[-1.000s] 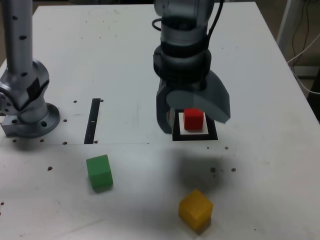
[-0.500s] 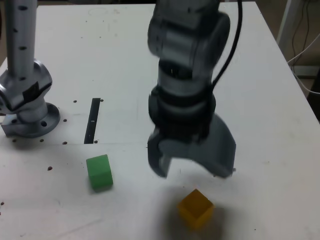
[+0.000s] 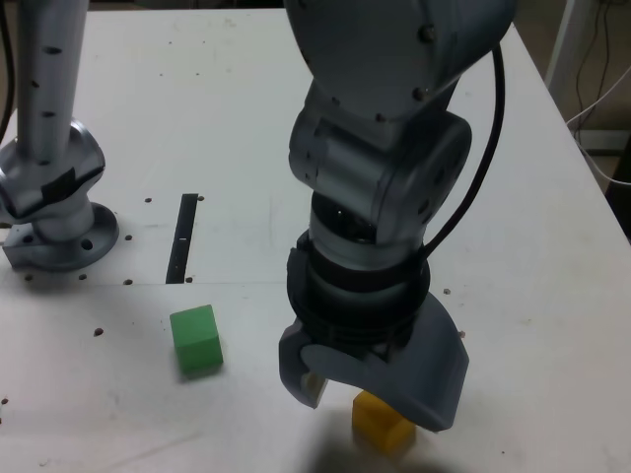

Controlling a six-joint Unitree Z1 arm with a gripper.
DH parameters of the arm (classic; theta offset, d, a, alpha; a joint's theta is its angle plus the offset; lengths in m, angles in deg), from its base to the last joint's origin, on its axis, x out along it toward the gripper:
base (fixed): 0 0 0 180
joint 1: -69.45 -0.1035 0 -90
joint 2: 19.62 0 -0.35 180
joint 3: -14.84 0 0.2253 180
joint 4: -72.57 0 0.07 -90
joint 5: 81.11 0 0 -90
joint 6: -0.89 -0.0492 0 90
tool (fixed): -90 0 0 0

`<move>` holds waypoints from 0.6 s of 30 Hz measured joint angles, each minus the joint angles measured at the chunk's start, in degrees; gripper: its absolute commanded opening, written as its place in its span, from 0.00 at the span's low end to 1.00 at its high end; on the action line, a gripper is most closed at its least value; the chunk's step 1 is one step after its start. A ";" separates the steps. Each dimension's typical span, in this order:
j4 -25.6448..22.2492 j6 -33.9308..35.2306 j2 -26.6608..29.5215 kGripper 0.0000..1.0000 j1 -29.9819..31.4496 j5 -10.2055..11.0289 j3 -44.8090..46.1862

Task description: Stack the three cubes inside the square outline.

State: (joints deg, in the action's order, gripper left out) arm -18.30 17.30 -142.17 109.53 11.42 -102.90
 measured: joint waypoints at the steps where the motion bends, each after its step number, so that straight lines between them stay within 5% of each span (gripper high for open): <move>1: -0.13 -0.80 -0.01 1.00 -0.01 0.12 -0.10; 15: -0.30 -25.85 0.11 0.99 -0.49 0.96 1.27; 18: -0.30 -26.49 0.28 0.99 -0.50 1.31 1.52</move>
State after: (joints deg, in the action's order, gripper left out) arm -18.60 -9.19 -141.89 109.04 12.73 -101.38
